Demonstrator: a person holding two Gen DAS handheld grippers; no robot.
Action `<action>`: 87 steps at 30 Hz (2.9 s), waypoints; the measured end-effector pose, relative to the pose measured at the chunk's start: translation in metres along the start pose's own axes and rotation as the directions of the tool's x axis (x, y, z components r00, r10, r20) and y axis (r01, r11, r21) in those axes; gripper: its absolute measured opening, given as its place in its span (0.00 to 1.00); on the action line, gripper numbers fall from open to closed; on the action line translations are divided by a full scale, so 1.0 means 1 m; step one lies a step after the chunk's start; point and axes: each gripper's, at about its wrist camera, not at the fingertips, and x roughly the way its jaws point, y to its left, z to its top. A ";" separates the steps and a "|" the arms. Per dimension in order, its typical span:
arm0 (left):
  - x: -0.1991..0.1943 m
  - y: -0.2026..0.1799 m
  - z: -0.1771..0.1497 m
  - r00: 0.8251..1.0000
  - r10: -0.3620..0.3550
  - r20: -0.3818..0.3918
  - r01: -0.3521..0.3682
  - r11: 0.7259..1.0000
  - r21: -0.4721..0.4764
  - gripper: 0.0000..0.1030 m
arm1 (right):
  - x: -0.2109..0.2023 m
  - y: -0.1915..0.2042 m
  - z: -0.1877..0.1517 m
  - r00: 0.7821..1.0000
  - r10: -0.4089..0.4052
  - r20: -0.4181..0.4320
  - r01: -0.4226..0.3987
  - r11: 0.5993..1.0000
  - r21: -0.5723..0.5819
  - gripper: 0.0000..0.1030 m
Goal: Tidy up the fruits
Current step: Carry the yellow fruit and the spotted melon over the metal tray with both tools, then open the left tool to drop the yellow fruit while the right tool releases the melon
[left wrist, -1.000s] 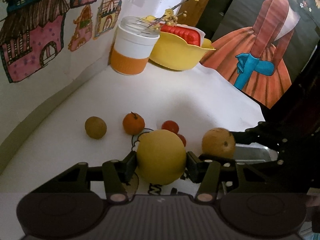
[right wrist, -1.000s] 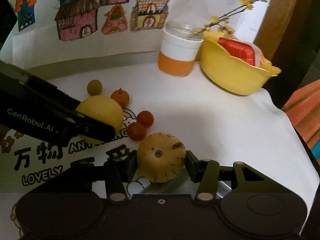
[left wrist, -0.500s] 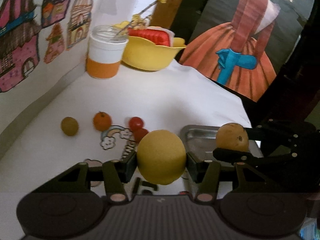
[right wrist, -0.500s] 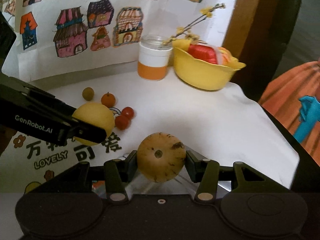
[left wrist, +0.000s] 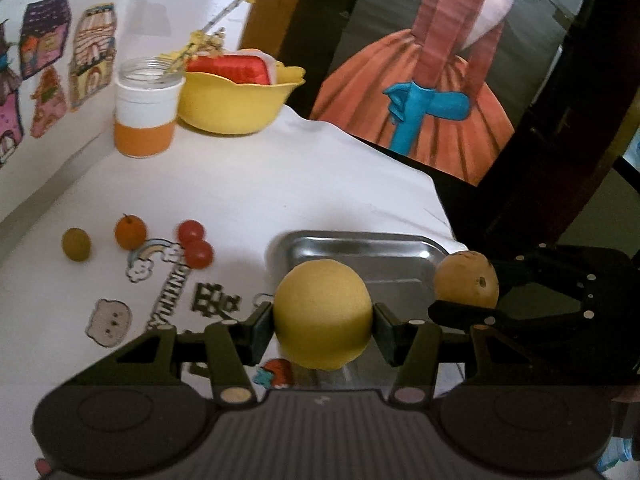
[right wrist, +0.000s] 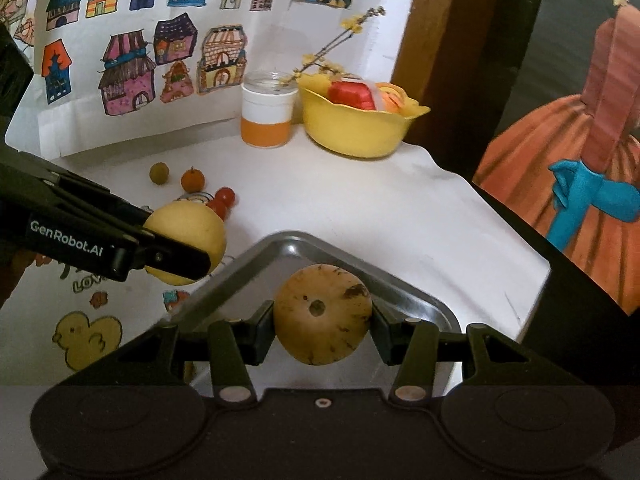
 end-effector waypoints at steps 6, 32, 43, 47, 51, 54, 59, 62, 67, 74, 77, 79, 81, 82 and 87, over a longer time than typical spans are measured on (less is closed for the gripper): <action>0.006 -0.012 -0.007 1.000 -0.011 -0.023 0.012 1.000 0.009 0.56 | -0.007 -0.002 -0.015 1.000 -0.010 -0.015 0.010 1.000 0.029 0.50; 0.031 -0.026 -0.023 0.996 0.042 -0.076 -0.037 0.997 0.067 0.56 | 0.009 -0.013 -0.058 0.999 -0.017 -0.028 0.019 0.995 0.098 0.50; 0.032 -0.032 -0.027 0.996 0.073 -0.057 -0.066 0.990 0.123 0.56 | 0.018 -0.012 -0.059 1.000 -0.010 -0.016 0.011 0.995 0.098 0.50; 0.032 -0.032 -0.028 0.996 0.075 -0.056 -0.068 0.990 0.127 0.56 | 0.017 -0.011 -0.059 1.000 -0.009 -0.013 0.010 0.995 0.100 0.50; 0.032 -0.032 -0.028 0.995 0.079 -0.055 -0.073 0.991 0.114 0.57 | 0.017 -0.011 -0.059 1.000 -0.010 -0.012 0.011 0.994 0.105 0.51; 0.032 -0.032 -0.028 0.995 0.085 -0.056 -0.078 0.991 0.111 0.60 | 0.015 -0.011 -0.060 1.000 -0.008 -0.007 0.009 0.994 0.110 0.51; 0.029 -0.031 -0.028 0.995 0.087 -0.054 -0.082 0.992 0.091 0.67 | 0.013 -0.012 -0.061 1.000 -0.007 0.001 0.007 0.992 0.125 0.56; 0.025 -0.031 -0.026 0.995 0.093 -0.038 -0.090 0.992 0.088 0.73 | 0.009 -0.012 -0.062 1.000 -0.011 0.009 0.009 0.991 0.137 0.64; 0.018 -0.033 -0.025 0.995 0.103 -0.013 -0.101 0.991 0.083 0.84 | -0.001 -0.012 -0.062 0.999 -0.029 0.033 0.024 0.987 0.158 0.75; 0.003 -0.037 -0.027 0.994 0.110 0.020 -0.111 0.990 0.086 0.96 | -0.026 -0.008 -0.067 0.995 -0.058 0.076 0.043 0.982 0.183 0.91; -0.005 -0.039 -0.028 0.993 0.113 0.034 -0.115 0.989 0.091 0.99 | -0.039 -0.004 -0.068 0.993 -0.066 0.093 0.048 0.982 0.182 0.97; -0.012 -0.039 -0.030 0.992 0.117 0.046 -0.121 0.988 0.099 0.99 | -0.049 0.000 -0.069 0.992 -0.066 0.105 0.046 0.982 0.184 0.99; -0.018 -0.038 -0.032 0.991 0.120 0.054 -0.125 0.987 0.105 0.99 | -0.057 0.006 -0.070 0.992 -0.064 0.108 0.044 0.983 0.180 0.99; -0.021 -0.038 -0.033 0.991 0.122 0.056 -0.127 0.986 0.107 0.99 | -0.062 0.009 -0.071 0.992 -0.065 0.110 0.044 0.983 0.177 0.99; -0.040 -0.031 -0.041 0.989 0.127 0.072 -0.134 0.985 0.111 0.99 | -0.082 0.033 -0.074 0.990 -0.074 0.118 0.058 0.989 0.135 0.99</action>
